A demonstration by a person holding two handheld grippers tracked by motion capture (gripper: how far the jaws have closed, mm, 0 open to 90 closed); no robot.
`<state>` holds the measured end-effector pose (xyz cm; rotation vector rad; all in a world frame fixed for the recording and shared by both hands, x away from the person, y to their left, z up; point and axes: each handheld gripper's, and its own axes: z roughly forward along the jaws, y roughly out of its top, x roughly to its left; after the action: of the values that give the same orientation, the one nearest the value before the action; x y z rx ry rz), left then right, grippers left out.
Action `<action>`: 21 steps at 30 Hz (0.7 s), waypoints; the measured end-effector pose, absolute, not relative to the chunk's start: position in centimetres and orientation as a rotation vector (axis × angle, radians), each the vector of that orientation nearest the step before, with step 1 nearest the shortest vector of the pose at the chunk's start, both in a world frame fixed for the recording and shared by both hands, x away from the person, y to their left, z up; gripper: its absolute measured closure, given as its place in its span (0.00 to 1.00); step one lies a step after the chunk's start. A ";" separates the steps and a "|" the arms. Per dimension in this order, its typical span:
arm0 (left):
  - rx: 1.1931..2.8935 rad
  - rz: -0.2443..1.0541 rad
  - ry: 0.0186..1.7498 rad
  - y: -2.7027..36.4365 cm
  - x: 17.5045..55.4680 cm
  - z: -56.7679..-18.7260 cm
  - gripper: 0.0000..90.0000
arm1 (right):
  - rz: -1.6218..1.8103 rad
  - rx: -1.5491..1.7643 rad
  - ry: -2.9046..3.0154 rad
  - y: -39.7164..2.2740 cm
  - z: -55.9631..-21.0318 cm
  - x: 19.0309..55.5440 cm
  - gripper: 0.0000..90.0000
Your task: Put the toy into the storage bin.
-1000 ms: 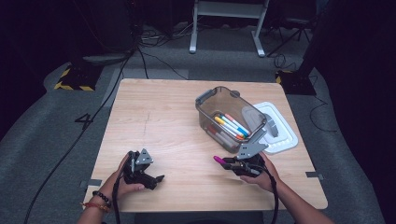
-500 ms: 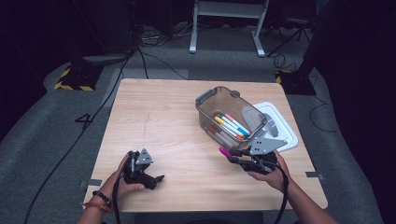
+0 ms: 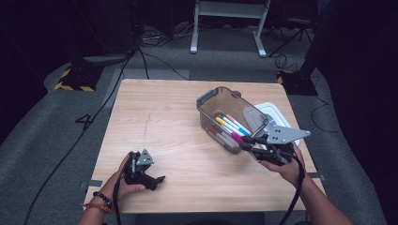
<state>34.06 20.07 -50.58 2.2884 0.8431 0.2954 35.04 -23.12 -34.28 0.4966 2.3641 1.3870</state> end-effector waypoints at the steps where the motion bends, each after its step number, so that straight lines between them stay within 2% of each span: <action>1: 2.289 0.295 0.844 20.1 34.1 -50.6 0.00 | 1.391 0.507 2.354 -23.3 -33.9 35.3 0.83; 10: 2.291 0.299 0.844 20.1 34.1 -50.6 0.00 | 1.343 0.595 2.321 -24.1 -31.5 38.9 0.83; 21: 2.290 0.299 0.843 20.0 34.1 -50.6 0.00 | 1.273 0.675 2.375 -22.0 -31.3 43.1 0.83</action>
<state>34.12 20.04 -50.56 2.2900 0.8435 0.2992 43.09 -21.97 -31.26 0.6753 2.3748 1.2734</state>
